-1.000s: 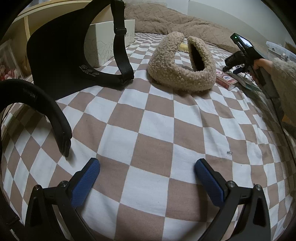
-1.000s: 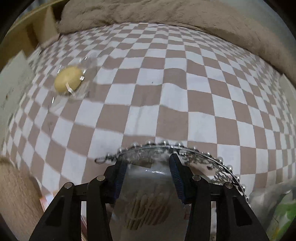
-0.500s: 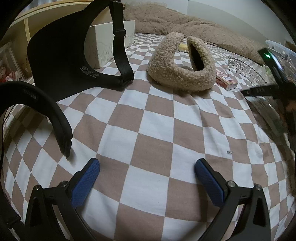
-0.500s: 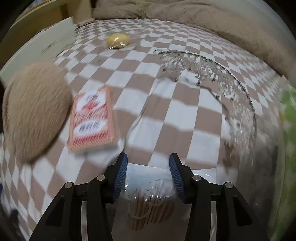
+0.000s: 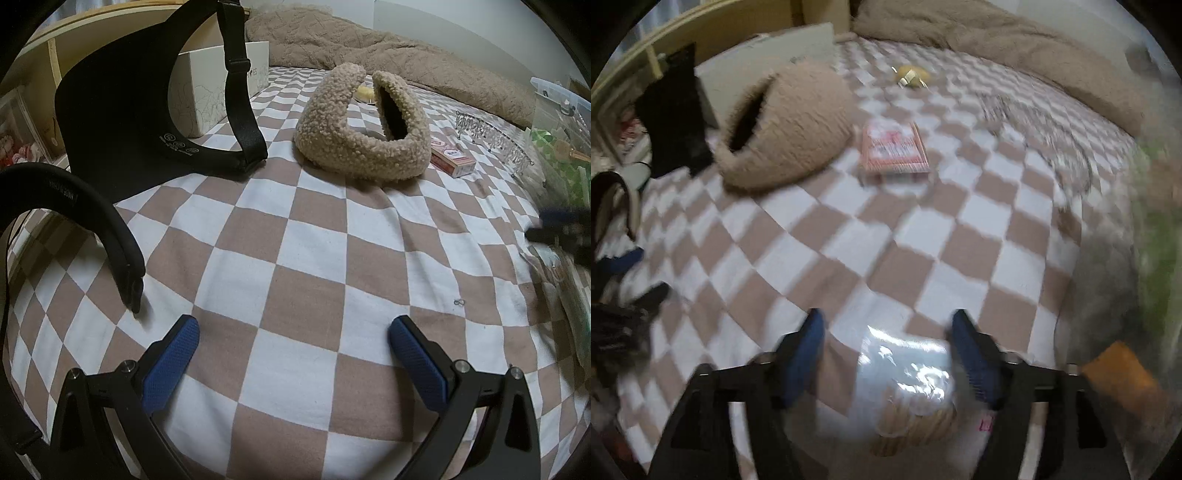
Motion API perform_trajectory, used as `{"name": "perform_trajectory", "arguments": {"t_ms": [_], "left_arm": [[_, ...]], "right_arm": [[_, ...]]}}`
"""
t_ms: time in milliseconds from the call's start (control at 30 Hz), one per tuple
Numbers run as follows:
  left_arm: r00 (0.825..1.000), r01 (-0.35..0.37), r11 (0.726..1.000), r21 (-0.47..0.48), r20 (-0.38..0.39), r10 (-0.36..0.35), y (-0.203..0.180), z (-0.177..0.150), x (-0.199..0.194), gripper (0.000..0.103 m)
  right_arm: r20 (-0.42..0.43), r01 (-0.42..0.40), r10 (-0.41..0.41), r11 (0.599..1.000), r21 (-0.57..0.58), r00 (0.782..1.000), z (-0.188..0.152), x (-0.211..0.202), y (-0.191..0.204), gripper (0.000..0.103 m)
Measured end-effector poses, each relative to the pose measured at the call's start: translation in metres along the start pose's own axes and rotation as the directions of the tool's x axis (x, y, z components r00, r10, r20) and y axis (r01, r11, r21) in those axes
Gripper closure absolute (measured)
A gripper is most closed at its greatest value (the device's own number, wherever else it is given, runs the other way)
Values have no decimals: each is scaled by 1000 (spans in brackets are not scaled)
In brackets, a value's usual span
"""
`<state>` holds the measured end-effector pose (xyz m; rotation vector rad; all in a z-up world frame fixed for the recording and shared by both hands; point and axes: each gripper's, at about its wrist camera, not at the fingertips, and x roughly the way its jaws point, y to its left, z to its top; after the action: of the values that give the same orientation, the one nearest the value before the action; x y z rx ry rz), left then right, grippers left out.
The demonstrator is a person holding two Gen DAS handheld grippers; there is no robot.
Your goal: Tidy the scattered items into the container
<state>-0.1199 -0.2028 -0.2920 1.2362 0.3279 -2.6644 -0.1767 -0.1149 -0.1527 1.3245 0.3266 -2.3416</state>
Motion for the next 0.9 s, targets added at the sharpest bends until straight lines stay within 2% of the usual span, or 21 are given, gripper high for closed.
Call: {"name": "perform_trajectory", "arguments": {"t_ms": [67, 133, 267, 367, 467, 500, 567, 733, 900], "left_arm": [[1000, -1, 1000, 0, 1, 1, 0, 0, 0, 0], [1000, 1, 1000, -3, 3, -1, 1, 0, 0, 0], [1000, 13, 1000, -13, 10, -13, 3, -1, 0, 0], [1000, 21, 1000, -20, 13, -21, 5, 0, 0, 0], [1000, 23, 999, -23, 15, -23, 5, 0, 0, 0], [1000, 23, 999, -25, 16, -23, 5, -1, 0, 0], [1000, 23, 999, -26, 17, -23, 5, 0, -1, 0], [999, 31, 999, -42, 22, -30, 6, 0, -3, 0], [998, 56, 994, -97, 25, -53, 10, -4, -12, 0]], "right_arm": [[35, 53, -51, 996, -69, 998, 20, -2, 14, 21], [40, 76, -73, 993, -95, 997, 39, 5, 20, 21], [18, 51, -51, 998, -31, 999, 90, 45, -10, 21], [1, 57, -57, 998, -25, 998, 107, 66, -26, 21], [-50, 74, -76, 997, -39, 996, 103, 89, -23, 23], [-68, 67, -69, 997, -33, 995, 99, 95, -25, 27], [-44, 49, -50, 999, -14, 998, 91, 95, -26, 43], [-30, 21, -22, 1000, -21, 999, 70, 79, -23, 43], [-55, -38, 35, 998, -48, 998, 26, 47, -1, 43]]}}
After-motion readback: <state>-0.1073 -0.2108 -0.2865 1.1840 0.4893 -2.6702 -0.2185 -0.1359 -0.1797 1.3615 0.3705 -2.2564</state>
